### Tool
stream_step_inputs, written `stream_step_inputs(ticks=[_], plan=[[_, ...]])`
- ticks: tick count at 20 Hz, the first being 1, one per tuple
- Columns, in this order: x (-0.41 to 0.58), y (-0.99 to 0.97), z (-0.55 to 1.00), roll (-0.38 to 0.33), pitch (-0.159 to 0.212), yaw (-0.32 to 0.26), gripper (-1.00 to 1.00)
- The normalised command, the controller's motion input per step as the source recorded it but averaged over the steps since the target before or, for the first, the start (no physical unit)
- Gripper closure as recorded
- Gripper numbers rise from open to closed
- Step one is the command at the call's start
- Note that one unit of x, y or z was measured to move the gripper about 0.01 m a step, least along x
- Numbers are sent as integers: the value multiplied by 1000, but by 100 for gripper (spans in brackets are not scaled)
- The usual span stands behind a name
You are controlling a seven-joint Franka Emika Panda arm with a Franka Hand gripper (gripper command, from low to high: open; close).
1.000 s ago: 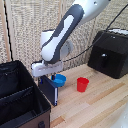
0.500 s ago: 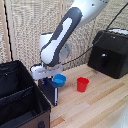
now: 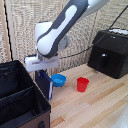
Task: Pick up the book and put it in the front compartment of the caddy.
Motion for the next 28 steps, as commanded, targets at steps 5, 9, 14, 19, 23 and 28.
stream_step_inputs(ticks=[5, 9, 14, 19, 23, 28], plan=[[-194, 123, 990, 2, -77, -241, 100], [-228, 138, 941, 8, -56, -222, 100], [-103, 106, 855, 34, -69, -270, 100], [-141, 185, 523, 118, -5, -198, 100], [-159, 185, 451, 124, 0, -185, 100], [-162, 151, 448, 130, 0, -196, 100]])
